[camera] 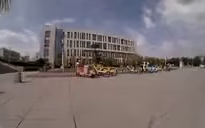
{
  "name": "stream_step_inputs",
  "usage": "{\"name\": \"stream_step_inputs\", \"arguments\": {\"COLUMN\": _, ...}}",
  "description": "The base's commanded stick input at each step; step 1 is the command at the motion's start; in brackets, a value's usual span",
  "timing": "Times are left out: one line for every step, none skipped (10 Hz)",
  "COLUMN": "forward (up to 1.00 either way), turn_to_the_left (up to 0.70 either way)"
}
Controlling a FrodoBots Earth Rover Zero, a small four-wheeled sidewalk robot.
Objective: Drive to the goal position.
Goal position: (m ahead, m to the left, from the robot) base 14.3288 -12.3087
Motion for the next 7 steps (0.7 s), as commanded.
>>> {"name": "stream_step_inputs", "arguments": {"forward": 0.70, "turn_to_the_left": -0.34}}
{"name": "stream_step_inputs", "arguments": {"forward": 0.70, "turn_to_the_left": -0.11}}
{"name": "stream_step_inputs", "arguments": {"forward": 0.70, "turn_to_the_left": 0.00}}
{"name": "stream_step_inputs", "arguments": {"forward": 0.70, "turn_to_the_left": 0.00}}
{"name": "stream_step_inputs", "arguments": {"forward": 0.70, "turn_to_the_left": 0.00}}
{"name": "stream_step_inputs", "arguments": {"forward": 0.70, "turn_to_the_left": 0.00}}
{"name": "stream_step_inputs", "arguments": {"forward": 0.70, "turn_to_the_left": 0.00}}
